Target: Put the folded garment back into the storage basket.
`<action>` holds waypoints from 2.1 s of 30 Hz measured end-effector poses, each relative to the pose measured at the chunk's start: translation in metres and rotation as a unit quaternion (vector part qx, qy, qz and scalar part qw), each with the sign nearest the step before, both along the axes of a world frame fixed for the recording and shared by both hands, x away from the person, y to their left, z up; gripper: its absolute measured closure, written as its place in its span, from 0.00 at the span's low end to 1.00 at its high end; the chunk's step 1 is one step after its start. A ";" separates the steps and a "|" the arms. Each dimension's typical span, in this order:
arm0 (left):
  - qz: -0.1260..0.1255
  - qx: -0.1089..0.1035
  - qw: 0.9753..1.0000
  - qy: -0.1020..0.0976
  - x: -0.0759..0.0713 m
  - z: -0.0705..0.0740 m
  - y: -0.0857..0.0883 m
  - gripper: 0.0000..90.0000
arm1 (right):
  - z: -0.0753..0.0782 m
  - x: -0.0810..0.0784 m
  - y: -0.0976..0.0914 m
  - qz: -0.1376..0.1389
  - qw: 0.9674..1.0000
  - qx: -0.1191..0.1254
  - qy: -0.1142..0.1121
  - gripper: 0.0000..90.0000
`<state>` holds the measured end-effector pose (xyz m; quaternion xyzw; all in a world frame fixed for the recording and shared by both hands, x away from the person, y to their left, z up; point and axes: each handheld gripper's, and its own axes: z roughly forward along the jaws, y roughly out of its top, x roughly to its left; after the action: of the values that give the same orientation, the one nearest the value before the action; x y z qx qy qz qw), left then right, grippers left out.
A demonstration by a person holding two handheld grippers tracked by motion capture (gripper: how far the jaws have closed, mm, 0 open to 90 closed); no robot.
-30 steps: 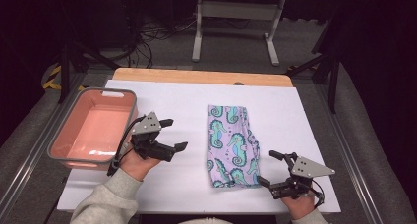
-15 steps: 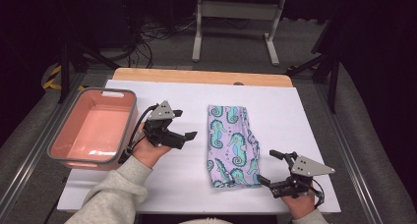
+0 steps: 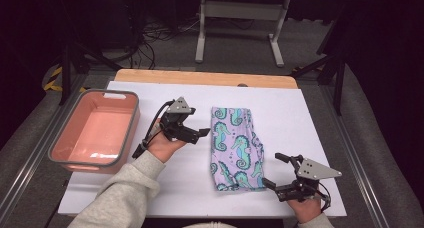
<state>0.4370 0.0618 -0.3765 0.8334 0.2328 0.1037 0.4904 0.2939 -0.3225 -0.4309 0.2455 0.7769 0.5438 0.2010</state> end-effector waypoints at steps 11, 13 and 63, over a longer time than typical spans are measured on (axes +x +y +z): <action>0.003 -0.003 1.000 0.013 0.026 -0.005 -0.018 0.12 | 0.000 0.000 -0.002 -0.001 1.000 0.006 0.000 0.08; 0.003 -0.004 1.000 0.013 0.028 -0.005 -0.019 0.13 | 0.000 0.000 -0.003 -0.001 1.000 0.004 0.000 0.08; 0.068 0.047 0.993 0.082 0.098 -0.047 -0.080 0.10 | 0.001 0.000 -0.010 0.003 1.000 0.015 -0.002 0.08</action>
<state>0.5352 -0.0185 -0.4237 0.8435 0.3234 0.0792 0.4215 0.2938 -0.3323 -0.4295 0.2455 0.7689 0.5564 0.1974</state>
